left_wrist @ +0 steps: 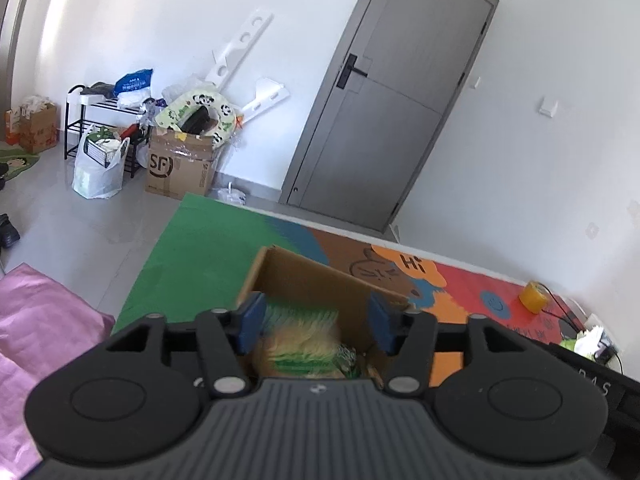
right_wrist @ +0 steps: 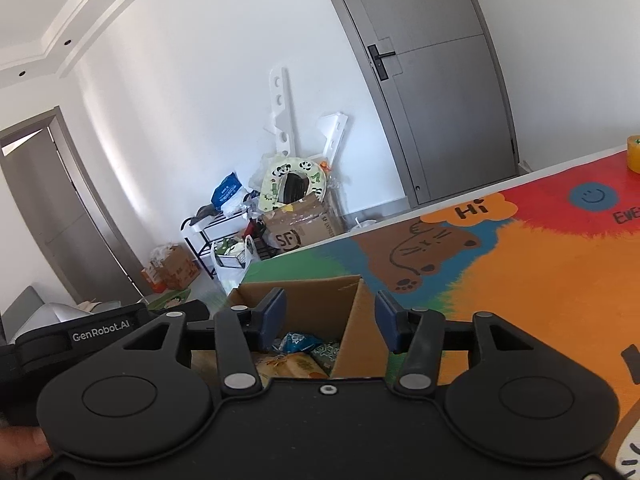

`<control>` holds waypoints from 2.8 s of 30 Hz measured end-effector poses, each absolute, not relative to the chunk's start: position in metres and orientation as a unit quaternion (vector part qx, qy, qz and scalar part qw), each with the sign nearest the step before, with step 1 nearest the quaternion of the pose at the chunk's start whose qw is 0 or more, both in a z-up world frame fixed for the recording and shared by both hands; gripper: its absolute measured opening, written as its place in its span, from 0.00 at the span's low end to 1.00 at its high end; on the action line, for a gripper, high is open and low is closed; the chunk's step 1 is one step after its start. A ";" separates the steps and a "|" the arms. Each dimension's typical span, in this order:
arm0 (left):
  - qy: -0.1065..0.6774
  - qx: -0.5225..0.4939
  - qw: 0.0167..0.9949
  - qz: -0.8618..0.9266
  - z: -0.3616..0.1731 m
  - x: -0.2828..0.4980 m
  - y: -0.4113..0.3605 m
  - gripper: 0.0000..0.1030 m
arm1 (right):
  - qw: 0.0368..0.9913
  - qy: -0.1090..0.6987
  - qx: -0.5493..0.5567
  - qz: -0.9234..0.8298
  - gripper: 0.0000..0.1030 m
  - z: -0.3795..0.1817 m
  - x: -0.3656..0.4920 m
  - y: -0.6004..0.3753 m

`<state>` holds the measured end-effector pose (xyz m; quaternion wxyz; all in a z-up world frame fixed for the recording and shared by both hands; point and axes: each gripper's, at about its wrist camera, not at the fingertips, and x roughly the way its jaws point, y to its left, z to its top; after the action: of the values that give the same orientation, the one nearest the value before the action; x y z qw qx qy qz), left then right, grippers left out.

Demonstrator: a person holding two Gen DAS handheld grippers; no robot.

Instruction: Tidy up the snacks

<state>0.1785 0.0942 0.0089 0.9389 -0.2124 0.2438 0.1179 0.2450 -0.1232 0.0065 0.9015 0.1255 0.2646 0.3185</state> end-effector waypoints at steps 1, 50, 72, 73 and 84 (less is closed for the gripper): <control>0.243 -0.211 0.939 0.118 0.009 0.178 0.093 0.61 | 0.902 0.265 0.127 0.318 0.50 0.007 0.244 -0.126; 0.255 -0.111 0.957 0.077 0.034 0.089 -0.010 0.99 | 0.933 0.241 0.103 0.245 1.00 0.024 0.150 -0.259; 0.249 -0.066 0.963 0.077 0.057 0.022 -0.020 0.99 | 0.946 0.227 0.057 0.227 1.00 0.049 0.094 -0.289; 0.250 -0.063 0.963 0.079 0.057 0.020 -0.019 0.99 | 0.946 0.225 0.053 0.228 1.00 0.049 0.091 -0.290; 0.249 -0.032 0.964 0.083 0.065 -0.001 -0.020 0.99 | 0.945 0.227 0.032 0.232 1.00 0.055 0.077 -0.282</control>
<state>-0.0011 -0.0195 0.0654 0.9644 -0.0320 0.2493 0.0828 0.0768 -0.2825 0.0551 0.9453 0.0317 0.2268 0.2321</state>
